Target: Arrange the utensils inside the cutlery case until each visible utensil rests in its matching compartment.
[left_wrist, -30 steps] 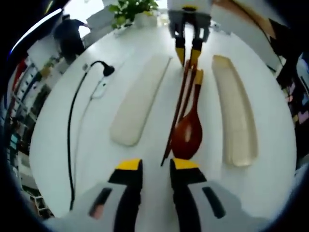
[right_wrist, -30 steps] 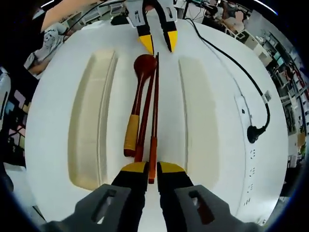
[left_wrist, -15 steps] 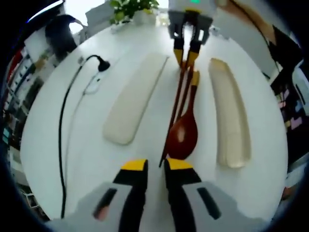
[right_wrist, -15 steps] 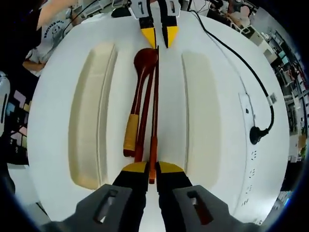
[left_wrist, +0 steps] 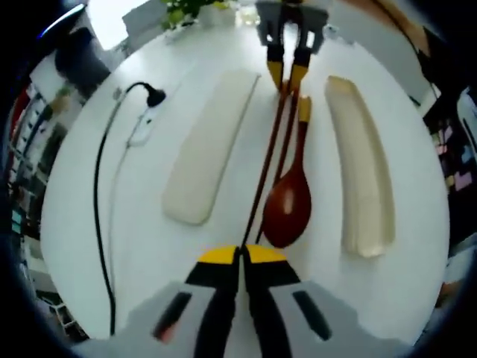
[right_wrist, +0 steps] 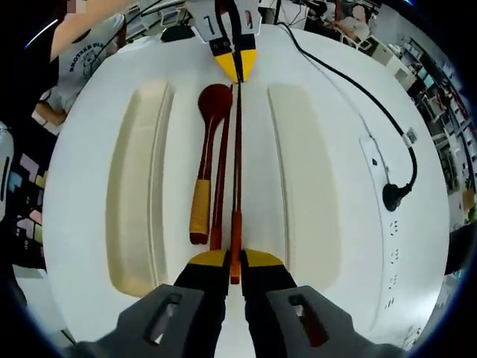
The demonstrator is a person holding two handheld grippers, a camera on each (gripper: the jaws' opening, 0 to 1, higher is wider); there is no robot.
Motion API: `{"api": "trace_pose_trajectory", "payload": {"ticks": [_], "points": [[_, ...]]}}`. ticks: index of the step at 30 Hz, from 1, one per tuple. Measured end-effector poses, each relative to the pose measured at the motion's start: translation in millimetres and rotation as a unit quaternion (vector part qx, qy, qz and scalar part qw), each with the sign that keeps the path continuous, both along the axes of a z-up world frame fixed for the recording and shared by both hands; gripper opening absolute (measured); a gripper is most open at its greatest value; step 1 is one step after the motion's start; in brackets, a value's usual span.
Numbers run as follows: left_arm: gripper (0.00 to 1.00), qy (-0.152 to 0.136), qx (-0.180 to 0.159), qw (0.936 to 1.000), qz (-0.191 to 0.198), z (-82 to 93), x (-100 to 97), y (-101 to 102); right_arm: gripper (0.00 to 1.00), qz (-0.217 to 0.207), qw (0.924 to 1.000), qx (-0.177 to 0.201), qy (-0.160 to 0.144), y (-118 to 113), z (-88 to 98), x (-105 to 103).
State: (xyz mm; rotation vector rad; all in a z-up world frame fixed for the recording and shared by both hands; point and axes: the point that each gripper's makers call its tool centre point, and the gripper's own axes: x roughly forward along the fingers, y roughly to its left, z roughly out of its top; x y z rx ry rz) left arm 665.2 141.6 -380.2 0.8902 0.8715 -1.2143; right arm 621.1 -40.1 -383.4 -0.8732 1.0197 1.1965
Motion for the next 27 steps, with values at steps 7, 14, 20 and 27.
{"api": "trace_pose_trajectory", "payload": {"ticks": [7,14,20,27], "points": [[0.02,-0.025,0.02,0.9994,-0.012,0.2,-2.1,0,0.04,-0.002,1.0,0.006,-0.007,1,-0.2,0],[0.01,-0.031,0.037,0.9987,-0.014,0.8,-3.5,3,0.04,-0.004,0.9995,0.013,-0.027,-1,8.9,4],[0.01,-0.05,0.017,0.9986,-0.007,19.1,1.8,4,0.04,-0.01,0.9987,0.019,-0.046,-1,20.0,7],[0.01,-0.065,0.02,0.9975,-0.016,41.2,-5.7,7,0.04,-0.011,0.9976,0.028,-0.062,2,37.3,5]]}}
